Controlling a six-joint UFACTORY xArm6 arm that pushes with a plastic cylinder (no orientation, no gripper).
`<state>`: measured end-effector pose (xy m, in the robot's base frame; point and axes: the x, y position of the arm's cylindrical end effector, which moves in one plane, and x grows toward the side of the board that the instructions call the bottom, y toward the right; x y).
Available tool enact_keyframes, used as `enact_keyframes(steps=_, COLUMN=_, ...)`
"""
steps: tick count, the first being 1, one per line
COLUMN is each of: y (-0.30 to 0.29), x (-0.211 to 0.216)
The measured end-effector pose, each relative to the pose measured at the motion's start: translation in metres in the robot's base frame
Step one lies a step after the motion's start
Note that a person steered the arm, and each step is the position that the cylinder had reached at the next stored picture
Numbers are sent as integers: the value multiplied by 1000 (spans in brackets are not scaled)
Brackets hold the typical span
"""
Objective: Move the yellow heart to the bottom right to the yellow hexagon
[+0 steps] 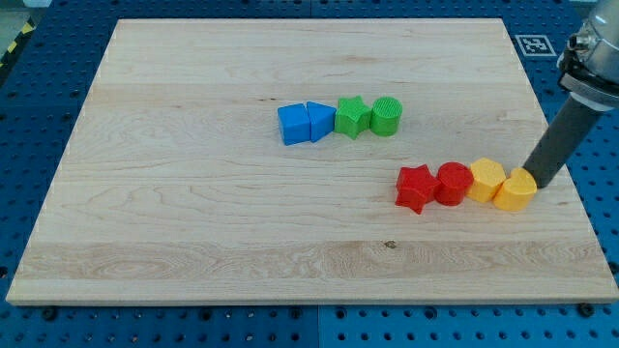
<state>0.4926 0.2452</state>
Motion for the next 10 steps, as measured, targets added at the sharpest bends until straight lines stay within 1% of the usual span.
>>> enact_keyframes(steps=3, y=-7, x=16)
enact_keyframes(steps=8, y=-14, x=17)
enact_keyframes(steps=10, y=1, x=17)
